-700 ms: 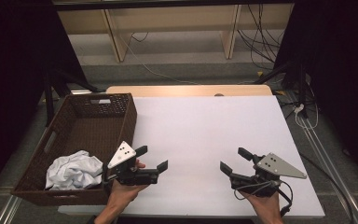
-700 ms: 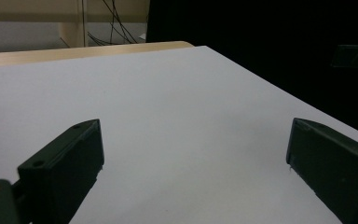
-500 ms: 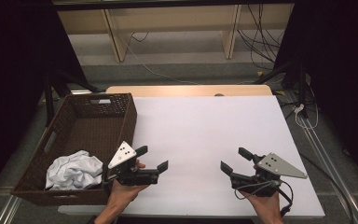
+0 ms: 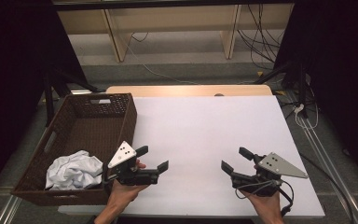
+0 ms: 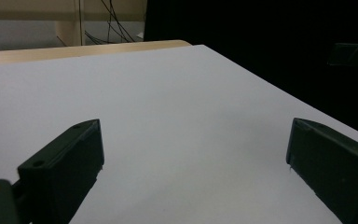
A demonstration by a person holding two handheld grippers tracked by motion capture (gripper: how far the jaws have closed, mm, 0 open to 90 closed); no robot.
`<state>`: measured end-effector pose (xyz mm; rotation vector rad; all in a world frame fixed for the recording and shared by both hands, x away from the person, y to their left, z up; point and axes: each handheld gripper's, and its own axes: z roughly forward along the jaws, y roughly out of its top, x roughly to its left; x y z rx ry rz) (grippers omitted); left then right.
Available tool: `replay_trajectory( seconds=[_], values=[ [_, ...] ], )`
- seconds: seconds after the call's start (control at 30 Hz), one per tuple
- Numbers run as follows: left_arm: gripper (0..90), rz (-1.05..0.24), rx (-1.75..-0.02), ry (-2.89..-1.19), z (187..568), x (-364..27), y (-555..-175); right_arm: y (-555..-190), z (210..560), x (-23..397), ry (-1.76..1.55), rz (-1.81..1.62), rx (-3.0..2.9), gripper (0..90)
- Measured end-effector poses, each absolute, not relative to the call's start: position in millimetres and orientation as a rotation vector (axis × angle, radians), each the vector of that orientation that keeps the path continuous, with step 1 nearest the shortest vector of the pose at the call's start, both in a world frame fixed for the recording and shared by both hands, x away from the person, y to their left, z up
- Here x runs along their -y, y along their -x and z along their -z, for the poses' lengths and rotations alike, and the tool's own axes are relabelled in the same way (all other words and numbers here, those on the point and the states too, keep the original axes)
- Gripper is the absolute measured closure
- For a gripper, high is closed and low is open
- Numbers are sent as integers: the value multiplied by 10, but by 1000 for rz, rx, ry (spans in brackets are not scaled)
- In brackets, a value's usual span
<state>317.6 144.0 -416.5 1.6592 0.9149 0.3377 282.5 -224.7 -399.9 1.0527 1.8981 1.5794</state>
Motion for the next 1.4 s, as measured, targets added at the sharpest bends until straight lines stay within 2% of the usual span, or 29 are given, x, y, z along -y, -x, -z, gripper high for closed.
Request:
replay_trajectory(
  seconds=[1.1,1.17,1.4],
  values=[
    [40,-318,-945,-1649,4094,-1472,-3215,-2831,4006,2243,-1052,-1572,-1901,236],
    [47,-290,-949,-1675,4053,-1475,-3230,-2833,4005,2240,-1049,-1570,-1903,236],
    [35,-314,-948,-1736,3973,-1444,-3262,-2828,4003,2229,-1038,-1564,-1905,236]
  ],
)
